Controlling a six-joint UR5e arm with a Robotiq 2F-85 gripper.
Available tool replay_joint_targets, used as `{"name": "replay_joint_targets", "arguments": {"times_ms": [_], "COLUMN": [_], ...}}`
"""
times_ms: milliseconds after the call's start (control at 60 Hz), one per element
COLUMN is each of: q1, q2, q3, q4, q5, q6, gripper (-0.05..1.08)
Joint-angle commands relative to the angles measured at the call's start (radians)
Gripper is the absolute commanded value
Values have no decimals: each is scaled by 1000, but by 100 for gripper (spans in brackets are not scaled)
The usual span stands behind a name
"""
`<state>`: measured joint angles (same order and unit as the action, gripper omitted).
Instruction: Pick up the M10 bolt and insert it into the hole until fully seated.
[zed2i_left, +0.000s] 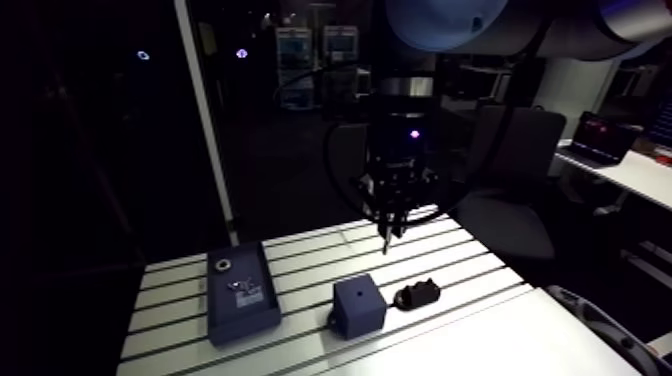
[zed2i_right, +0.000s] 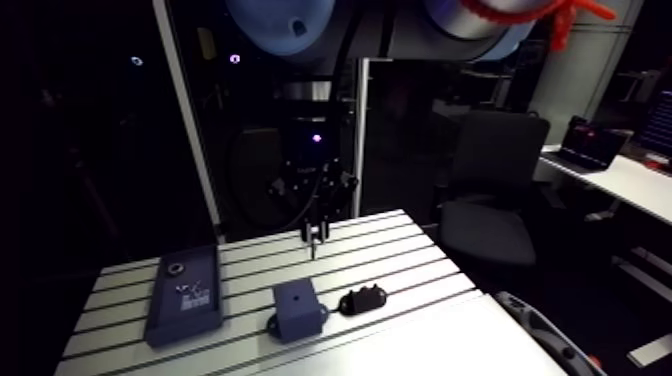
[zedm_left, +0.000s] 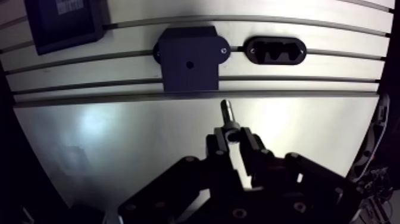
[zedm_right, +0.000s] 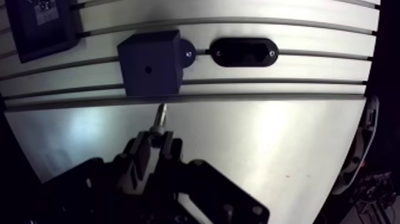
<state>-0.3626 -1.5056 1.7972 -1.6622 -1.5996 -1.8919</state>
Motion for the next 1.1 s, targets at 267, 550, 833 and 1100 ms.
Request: {"name": "replay_joint_targets", "arguments": {"times_ms": [267,550,833,1100], "q1": [55,60,66,66], "q2": [45,58,61,85], "q3": [17,32,35,40], "q4": [8,-37,-49,-86], "q5": [13,13,11,4], "q6": [54,55,56,53], "gripper": [108,108,108,108]}}
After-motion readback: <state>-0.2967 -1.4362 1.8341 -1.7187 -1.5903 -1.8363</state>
